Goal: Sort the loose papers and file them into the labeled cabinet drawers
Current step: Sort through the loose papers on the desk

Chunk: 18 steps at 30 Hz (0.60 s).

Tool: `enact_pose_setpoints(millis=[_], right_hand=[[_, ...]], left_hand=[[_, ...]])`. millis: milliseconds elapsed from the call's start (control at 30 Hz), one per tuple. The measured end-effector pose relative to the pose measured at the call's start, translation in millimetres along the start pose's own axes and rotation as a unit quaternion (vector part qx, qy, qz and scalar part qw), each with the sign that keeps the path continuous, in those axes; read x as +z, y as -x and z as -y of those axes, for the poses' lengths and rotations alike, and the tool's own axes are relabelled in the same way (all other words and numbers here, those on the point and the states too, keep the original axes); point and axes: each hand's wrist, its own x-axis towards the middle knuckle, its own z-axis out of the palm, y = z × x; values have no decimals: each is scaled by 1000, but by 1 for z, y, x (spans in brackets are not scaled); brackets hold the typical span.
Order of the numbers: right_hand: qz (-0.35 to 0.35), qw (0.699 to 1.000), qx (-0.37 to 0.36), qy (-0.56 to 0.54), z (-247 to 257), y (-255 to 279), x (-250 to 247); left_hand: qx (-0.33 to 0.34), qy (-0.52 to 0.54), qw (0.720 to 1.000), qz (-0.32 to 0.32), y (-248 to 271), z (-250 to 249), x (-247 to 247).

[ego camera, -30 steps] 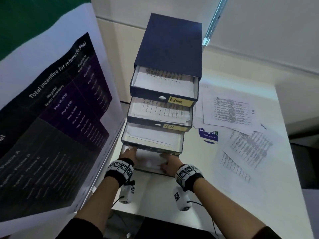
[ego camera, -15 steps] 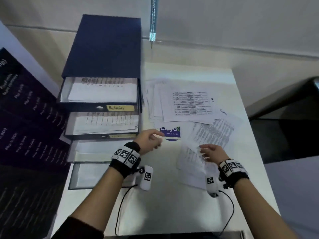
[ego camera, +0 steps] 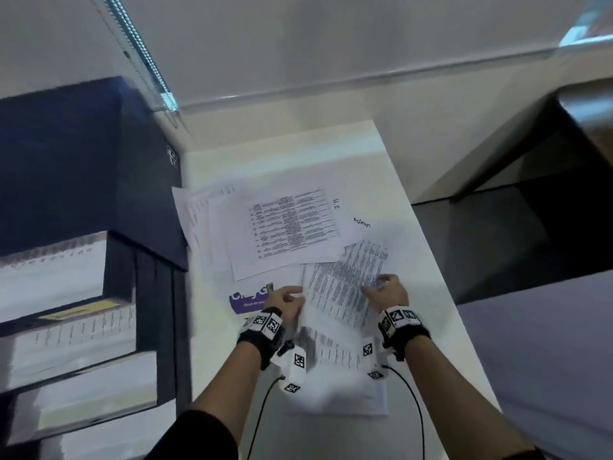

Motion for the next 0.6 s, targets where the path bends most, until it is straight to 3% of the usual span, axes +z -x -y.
enact_pose_setpoints(millis=[167, 267, 467, 533, 600], right_hand=[[-71, 995, -1, 65, 13, -5, 3], [-94, 995, -11, 25, 11, -7, 4], [-25, 995, 24, -96, -14, -16, -14], [4, 993, 27, -116, -22, -19, -21], [7, 994, 18, -110, -29, -21, -25]], left_hand=[[36, -49, 998, 9, 1, -17, 13], [58, 28, 998, 9, 0, -20, 21], [77, 146, 974, 154, 6, -15, 12], [68, 94, 975, 188, 5, -10, 1], [88, -17, 986, 140, -1, -11, -10]])
